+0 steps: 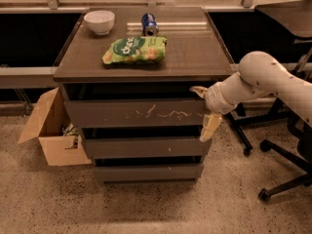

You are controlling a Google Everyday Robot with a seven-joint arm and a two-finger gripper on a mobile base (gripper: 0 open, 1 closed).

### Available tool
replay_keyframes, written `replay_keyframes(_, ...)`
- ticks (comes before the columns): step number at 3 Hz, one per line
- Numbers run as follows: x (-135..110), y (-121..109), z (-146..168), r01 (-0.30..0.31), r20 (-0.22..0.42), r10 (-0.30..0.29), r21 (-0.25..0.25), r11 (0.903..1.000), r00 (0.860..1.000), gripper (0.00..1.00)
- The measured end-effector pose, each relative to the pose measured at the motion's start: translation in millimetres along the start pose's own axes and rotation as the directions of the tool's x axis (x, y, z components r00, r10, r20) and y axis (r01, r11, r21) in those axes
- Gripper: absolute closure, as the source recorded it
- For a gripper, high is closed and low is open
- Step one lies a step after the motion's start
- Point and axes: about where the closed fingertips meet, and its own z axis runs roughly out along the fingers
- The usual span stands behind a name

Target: Open top drawer

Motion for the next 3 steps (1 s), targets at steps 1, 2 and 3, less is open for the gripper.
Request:
replay_keyframes(1, 2.9, -14.8, 13.3, 0.008, -0.02, -0.007, 0.005, 1.0, 1.0, 0.0)
replay_keyframes(2, 11.3, -22.0, 29.1, -0.014, -0.037, 0.014, -0.003, 0.9999, 0.999, 0.0)
replay_keyframes(3, 18.8, -25.0, 43.2, -0.035, -0.04, 0.035, -0.017, 0.9992, 0.999, 0.18)
